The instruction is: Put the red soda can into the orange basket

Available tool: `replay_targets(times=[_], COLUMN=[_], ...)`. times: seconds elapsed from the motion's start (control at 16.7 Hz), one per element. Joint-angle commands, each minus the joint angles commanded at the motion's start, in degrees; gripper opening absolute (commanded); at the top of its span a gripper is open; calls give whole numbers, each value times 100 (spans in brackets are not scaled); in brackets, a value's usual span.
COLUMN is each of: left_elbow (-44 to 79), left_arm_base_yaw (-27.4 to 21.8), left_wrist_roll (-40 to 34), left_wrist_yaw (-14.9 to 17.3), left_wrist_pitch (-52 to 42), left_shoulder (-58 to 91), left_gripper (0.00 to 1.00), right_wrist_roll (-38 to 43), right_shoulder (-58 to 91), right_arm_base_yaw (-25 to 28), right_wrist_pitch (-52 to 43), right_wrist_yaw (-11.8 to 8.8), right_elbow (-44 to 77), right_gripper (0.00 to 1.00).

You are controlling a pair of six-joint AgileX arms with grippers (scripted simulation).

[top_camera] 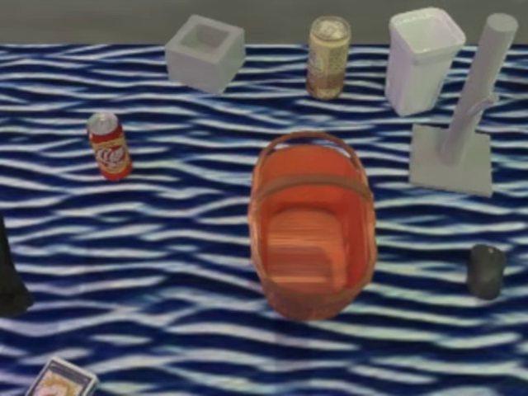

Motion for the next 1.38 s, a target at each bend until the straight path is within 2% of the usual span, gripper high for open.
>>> replay_targets(times=[0.3, 0.54, 1.02, 1.38], left_elbow=[283, 1307, 4640, 7571], left_arm_base_yaw=[-40, -158, -442, -612], left_wrist_roll=[100, 447, 1421, 2186], left_wrist_yaw=[65, 249, 591, 631], left_wrist_pitch=[-169, -818, -3097, -5204], left_shoulder=[276, 1329, 4947, 8347], left_gripper=[100, 100, 100, 100], right_wrist_roll=[0, 0, 0, 0], right_shoulder=[0, 0, 0, 0], right_arm_base_yaw=[0, 0, 0, 0], right_wrist_pitch=[0, 0, 0, 0], right_wrist_yaw=[0, 0, 0, 0], right_elbow=[0, 0, 0, 0], right_gripper=[100, 100, 100, 100])
